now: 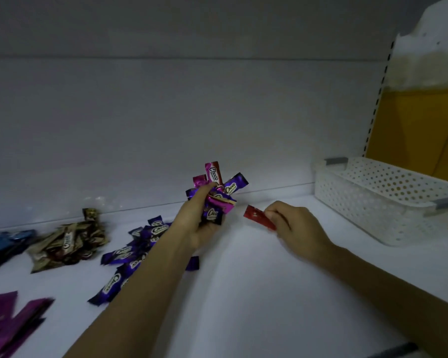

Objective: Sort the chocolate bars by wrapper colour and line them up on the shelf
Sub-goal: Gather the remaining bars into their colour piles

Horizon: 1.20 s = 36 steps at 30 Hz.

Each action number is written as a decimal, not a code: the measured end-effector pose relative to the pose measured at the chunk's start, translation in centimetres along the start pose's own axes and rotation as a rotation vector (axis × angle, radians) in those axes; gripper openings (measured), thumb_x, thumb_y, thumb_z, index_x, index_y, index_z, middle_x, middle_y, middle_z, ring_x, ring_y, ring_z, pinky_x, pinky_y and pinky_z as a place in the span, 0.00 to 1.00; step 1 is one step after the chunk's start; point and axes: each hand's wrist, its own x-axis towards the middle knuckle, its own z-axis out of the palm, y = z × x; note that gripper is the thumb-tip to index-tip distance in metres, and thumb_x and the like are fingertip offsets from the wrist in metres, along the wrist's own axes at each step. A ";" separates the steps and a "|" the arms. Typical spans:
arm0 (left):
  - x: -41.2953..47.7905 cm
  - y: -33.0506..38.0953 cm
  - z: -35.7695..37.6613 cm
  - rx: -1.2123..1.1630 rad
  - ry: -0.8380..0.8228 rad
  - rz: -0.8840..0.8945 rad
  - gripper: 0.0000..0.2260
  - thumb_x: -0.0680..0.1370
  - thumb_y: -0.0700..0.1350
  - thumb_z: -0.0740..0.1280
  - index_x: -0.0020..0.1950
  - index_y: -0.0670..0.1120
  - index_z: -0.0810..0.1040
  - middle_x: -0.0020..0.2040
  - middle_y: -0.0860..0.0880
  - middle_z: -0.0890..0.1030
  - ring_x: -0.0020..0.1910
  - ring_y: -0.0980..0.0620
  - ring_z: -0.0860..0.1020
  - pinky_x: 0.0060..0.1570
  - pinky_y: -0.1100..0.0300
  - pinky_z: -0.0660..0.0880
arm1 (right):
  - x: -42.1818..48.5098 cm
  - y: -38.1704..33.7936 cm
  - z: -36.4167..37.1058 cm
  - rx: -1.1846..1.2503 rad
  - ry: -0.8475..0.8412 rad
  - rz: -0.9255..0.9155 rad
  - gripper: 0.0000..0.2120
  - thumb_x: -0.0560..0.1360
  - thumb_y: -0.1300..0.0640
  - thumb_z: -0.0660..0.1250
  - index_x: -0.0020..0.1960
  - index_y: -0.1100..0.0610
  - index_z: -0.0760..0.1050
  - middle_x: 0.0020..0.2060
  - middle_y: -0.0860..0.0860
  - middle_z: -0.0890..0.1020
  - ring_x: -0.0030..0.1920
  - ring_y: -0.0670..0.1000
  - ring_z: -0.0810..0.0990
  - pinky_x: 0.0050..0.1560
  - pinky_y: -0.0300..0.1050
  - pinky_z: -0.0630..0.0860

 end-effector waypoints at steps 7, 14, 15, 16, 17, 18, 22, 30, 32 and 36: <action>-4.9 4.1 -4.7 0.035 0.067 0.144 0.09 0.73 0.47 0.71 0.48 0.42 0.79 0.36 0.43 0.84 0.35 0.50 0.80 0.35 0.59 0.77 | 2.0 -10.5 2.9 0.446 0.016 -0.058 0.07 0.80 0.56 0.60 0.45 0.53 0.75 0.28 0.45 0.77 0.27 0.40 0.74 0.32 0.39 0.71; -10.6 9.0 -14.3 -0.047 0.214 0.307 0.08 0.75 0.46 0.69 0.41 0.42 0.81 0.34 0.42 0.84 0.33 0.48 0.82 0.28 0.60 0.77 | 1.9 -19.0 7.3 0.667 -0.145 -0.125 0.05 0.80 0.58 0.61 0.50 0.56 0.75 0.32 0.48 0.82 0.24 0.45 0.74 0.31 0.41 0.75; -11.5 9.5 -15.7 -0.061 0.222 0.325 0.08 0.75 0.46 0.69 0.40 0.43 0.82 0.35 0.42 0.84 0.32 0.48 0.82 0.26 0.62 0.76 | 1.9 -19.9 7.8 0.684 -0.177 -0.132 0.04 0.79 0.58 0.62 0.49 0.55 0.76 0.31 0.48 0.82 0.23 0.45 0.75 0.30 0.41 0.75; -12.4 9.8 -17.2 -0.073 0.244 0.338 0.06 0.73 0.46 0.70 0.41 0.43 0.81 0.35 0.43 0.84 0.31 0.50 0.83 0.26 0.63 0.76 | 1.9 -20.9 8.3 0.701 -0.200 -0.135 0.04 0.79 0.57 0.63 0.48 0.56 0.76 0.30 0.48 0.82 0.23 0.46 0.75 0.29 0.40 0.74; -13.3 10.2 -18.5 -0.080 0.273 0.348 0.07 0.70 0.47 0.72 0.44 0.44 0.80 0.35 0.44 0.84 0.32 0.51 0.83 0.27 0.64 0.76 | 2.0 -21.9 8.8 0.714 -0.214 -0.135 0.05 0.78 0.57 0.63 0.46 0.56 0.76 0.30 0.47 0.82 0.22 0.46 0.75 0.28 0.39 0.73; -14.1 10.3 -19.8 -0.072 0.306 0.361 0.11 0.68 0.47 0.73 0.46 0.44 0.79 0.35 0.45 0.84 0.32 0.52 0.82 0.28 0.64 0.76 | 2.2 -22.9 9.4 0.728 -0.222 -0.132 0.05 0.78 0.57 0.64 0.45 0.55 0.77 0.29 0.47 0.82 0.22 0.46 0.75 0.27 0.38 0.72; -17.0 10.5 -24.3 -0.072 0.417 0.398 0.11 0.72 0.47 0.71 0.50 0.43 0.79 0.35 0.44 0.84 0.32 0.51 0.81 0.30 0.61 0.76 | 2.0 -26.7 12.1 0.764 -0.248 -0.156 0.06 0.77 0.58 0.66 0.42 0.54 0.78 0.23 0.46 0.78 0.21 0.40 0.72 0.25 0.34 0.69; -20.3 10.3 -27.7 -0.284 0.459 0.532 0.05 0.75 0.44 0.68 0.45 0.42 0.79 0.35 0.42 0.84 0.29 0.49 0.83 0.23 0.64 0.74 | 1.6 -35.6 18.1 0.636 -0.287 -0.277 0.07 0.74 0.55 0.70 0.36 0.51 0.78 0.25 0.52 0.79 0.27 0.45 0.79 0.35 0.45 0.76; -20.6 10.3 -28.0 -0.332 0.439 0.557 0.05 0.76 0.43 0.67 0.47 0.42 0.79 0.36 0.42 0.84 0.29 0.49 0.83 0.23 0.64 0.74 | 2.0 -37.4 19.1 0.514 -0.253 -0.347 0.07 0.73 0.53 0.70 0.36 0.50 0.78 0.24 0.48 0.77 0.30 0.48 0.80 0.35 0.45 0.76; -21.0 10.2 -28.6 -0.344 0.445 0.563 0.08 0.74 0.44 0.68 0.51 0.43 0.79 0.38 0.42 0.85 0.31 0.49 0.83 0.24 0.64 0.75 | 2.6 -39.3 20.7 0.300 -0.289 -0.489 0.01 0.72 0.53 0.70 0.42 0.50 0.79 0.26 0.43 0.72 0.32 0.48 0.75 0.34 0.41 0.69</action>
